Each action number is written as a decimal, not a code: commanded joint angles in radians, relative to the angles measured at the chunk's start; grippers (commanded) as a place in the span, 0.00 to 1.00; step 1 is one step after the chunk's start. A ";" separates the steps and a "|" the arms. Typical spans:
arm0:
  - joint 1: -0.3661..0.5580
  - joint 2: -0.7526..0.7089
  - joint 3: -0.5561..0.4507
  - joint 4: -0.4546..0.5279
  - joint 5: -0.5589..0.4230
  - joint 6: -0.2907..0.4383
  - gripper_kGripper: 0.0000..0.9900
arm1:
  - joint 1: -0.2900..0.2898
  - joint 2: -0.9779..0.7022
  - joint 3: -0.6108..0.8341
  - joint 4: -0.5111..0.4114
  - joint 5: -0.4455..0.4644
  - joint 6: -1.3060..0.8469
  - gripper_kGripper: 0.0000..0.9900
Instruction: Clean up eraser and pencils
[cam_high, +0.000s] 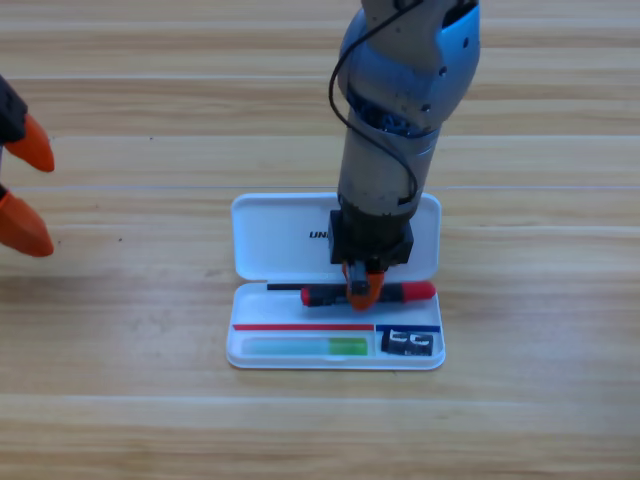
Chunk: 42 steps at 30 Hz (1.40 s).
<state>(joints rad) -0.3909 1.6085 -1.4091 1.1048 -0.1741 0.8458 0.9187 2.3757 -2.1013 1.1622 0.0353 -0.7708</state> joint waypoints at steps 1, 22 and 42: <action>0.017 0.019 0.019 -0.013 -0.013 0.010 1.00 | 0.052 -0.021 0.000 0.016 0.001 0.028 0.90; 0.056 0.357 -0.177 -0.283 -0.154 -0.013 0.82 | 0.045 -0.787 0.509 -0.300 0.434 0.140 0.93; 0.056 0.671 -0.251 -0.283 -0.415 0.199 0.00 | 0.054 -0.843 0.589 -0.325 0.522 0.223 0.94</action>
<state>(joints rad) -0.3479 2.1735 -1.6846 0.7889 -0.5242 1.0245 0.9472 1.5803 -1.5566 0.8576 0.5288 -0.5600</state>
